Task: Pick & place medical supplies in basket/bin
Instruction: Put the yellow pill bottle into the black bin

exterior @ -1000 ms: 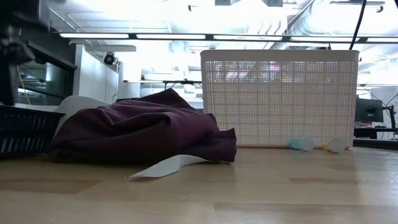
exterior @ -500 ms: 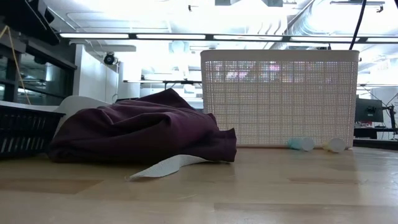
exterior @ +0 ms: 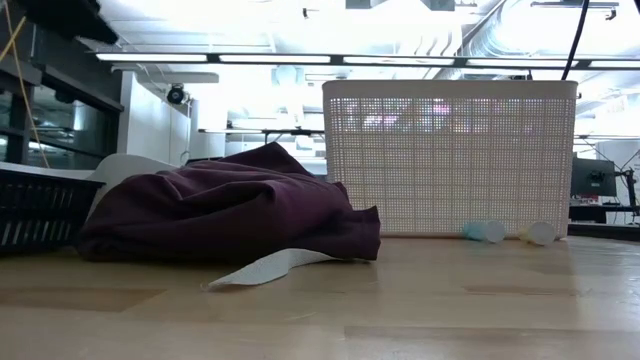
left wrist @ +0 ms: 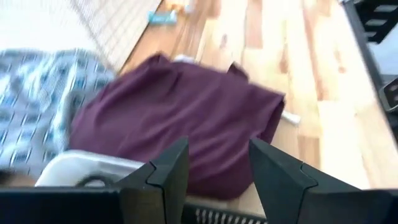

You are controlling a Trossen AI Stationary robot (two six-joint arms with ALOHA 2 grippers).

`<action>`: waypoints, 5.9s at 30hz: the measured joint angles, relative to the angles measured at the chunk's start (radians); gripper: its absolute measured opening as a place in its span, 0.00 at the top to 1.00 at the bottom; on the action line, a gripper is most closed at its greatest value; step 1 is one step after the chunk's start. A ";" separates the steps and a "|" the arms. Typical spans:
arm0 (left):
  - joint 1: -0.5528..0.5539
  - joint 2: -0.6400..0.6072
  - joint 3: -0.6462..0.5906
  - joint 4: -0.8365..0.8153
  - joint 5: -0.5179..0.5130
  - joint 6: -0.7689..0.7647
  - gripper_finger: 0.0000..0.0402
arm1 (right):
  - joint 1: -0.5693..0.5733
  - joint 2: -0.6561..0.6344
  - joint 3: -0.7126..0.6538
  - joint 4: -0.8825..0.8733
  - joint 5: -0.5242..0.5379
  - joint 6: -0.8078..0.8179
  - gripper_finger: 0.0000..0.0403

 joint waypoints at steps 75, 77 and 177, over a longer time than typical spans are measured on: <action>0.362 0.216 -0.416 1.257 0.360 0.510 0.60 | -0.001 -0.001 0.000 0.025 0.000 -0.013 0.49; 0.362 0.216 -0.416 1.257 0.360 0.510 0.60 | 0.000 -0.001 0.000 -0.011 0.000 -0.028 0.49; 0.362 0.216 -0.416 1.268 0.359 0.509 0.60 | 0.129 -0.182 -0.803 -0.937 0.446 2.088 0.49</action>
